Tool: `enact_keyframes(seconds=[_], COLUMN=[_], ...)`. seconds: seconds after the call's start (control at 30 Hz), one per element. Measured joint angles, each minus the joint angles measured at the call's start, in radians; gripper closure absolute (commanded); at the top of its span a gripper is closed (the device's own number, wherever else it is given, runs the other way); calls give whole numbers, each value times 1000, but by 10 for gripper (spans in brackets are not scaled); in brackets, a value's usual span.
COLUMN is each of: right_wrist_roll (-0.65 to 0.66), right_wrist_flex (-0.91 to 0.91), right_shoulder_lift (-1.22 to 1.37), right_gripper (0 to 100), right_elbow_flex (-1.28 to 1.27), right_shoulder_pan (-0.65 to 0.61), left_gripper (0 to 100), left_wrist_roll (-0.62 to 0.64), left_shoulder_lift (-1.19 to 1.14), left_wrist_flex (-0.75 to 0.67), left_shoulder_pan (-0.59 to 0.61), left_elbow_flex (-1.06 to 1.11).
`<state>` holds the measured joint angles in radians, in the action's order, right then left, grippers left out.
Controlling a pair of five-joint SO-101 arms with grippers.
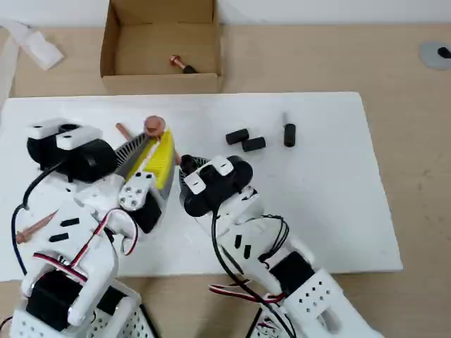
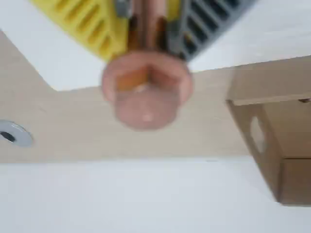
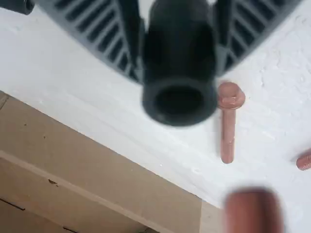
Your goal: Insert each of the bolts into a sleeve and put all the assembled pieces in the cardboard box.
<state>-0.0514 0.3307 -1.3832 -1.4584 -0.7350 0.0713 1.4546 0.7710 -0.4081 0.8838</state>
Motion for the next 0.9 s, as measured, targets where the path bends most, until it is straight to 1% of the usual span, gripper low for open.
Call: enact_keyframes(seconds=[0.2,0.4,0.6,0.77,0.9], right_wrist_roll=[0,-66,-72,-72,-72], right_wrist_flex=[0,0,0,0,0], right_shoulder_lift=[0,0,0,0,0], right_gripper=[989,989,989,989,989], right_elbow_flex=[0,0,0,0,0], right_shoulder_pan=[0,11,11,11,11], left_gripper=[995,995,995,995,995], left_wrist_roll=[0,0,0,0,0], left_shoulder_lift=[6,6,6,6,6], left_wrist_flex=[0,0,0,0,-5], left_shoulder_pan=[-12,-12,-12,-48,-52], left_elbow_flex=[46,48,48,48,48])
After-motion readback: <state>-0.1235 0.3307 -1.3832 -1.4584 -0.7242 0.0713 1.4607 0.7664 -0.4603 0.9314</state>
